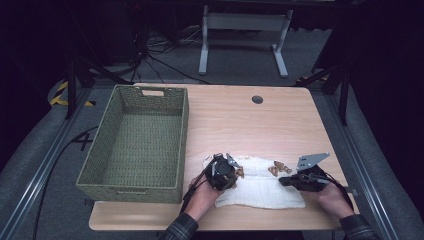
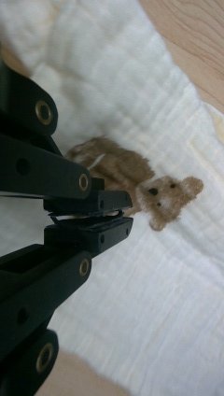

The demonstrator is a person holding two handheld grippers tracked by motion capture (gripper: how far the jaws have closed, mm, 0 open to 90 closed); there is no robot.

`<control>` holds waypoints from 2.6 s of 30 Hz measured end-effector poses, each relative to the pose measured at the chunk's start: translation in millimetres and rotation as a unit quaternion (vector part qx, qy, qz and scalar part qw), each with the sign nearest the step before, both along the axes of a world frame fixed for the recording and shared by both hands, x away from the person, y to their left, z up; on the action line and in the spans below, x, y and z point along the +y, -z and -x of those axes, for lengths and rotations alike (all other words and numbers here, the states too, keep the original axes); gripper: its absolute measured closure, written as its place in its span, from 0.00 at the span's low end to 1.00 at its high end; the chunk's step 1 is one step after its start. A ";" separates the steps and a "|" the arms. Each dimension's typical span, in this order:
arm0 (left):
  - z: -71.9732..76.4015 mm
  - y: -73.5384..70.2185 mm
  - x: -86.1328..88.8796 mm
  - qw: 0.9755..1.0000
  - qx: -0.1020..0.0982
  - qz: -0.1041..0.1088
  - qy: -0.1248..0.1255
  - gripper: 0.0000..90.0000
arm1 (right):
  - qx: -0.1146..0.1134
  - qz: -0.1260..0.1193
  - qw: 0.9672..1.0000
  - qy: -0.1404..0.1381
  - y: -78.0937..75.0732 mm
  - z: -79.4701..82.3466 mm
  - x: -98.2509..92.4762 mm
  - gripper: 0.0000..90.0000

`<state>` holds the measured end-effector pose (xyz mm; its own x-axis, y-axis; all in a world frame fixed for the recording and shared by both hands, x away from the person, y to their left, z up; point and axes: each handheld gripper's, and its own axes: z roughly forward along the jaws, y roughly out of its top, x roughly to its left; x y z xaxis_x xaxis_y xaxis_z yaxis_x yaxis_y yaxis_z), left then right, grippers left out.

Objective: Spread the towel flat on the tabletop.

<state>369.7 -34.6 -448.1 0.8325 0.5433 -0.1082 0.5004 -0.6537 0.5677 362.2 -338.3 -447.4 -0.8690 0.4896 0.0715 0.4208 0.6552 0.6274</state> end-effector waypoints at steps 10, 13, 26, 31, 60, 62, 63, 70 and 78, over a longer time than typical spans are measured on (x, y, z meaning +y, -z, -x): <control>-9.2 3.4 -21.7 1.000 -0.004 0.010 0.023 0.96 | 0.006 0.011 1.000 0.008 0.2 6.5 -11.9 1.00; -4.4 3.4 -25.1 0.999 -0.001 0.011 0.031 0.96 | 0.014 0.010 1.000 0.003 -0.1 18.6 -16.5 1.00; -2.4 3.0 -26.6 0.999 -0.009 0.002 0.049 1.00 | -0.025 -0.038 0.999 0.009 -30.8 -11.7 1.5 0.94; -0.7 3.4 -27.7 0.999 -0.018 -0.001 0.048 1.00 | -0.017 -0.046 0.999 0.009 -33.8 -43.2 20.8 0.90; 7.1 4.7 -17.8 0.997 0.039 0.028 0.059 1.00 | -0.030 -0.018 0.998 0.043 -21.8 -103.8 46.5 0.99; 9.6 4.7 -17.4 0.997 0.041 0.028 0.063 1.00 | -0.036 -0.017 0.998 0.051 -22.5 -108.8 46.0 0.99; 10.8 5.2 -17.5 0.997 0.040 0.031 0.061 1.00 | -0.042 -0.014 0.998 0.053 -22.7 -112.4 46.1 0.99; 11.2 5.8 -16.8 0.997 0.041 0.035 0.062 1.00 | -0.049 0.001 0.996 0.068 -17.4 -132.1 50.3 0.98; 10.2 6.0 -15.5 0.996 0.044 0.036 0.067 1.00 | -0.050 -0.032 0.995 0.076 -30.1 -113.4 26.6 0.92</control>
<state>359.5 -50.1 -454.0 0.8824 0.4170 -0.2177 0.4614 -0.6769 0.5735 475.6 -311.7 -417.3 -0.7899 0.6128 0.0238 0.4453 0.5466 0.7092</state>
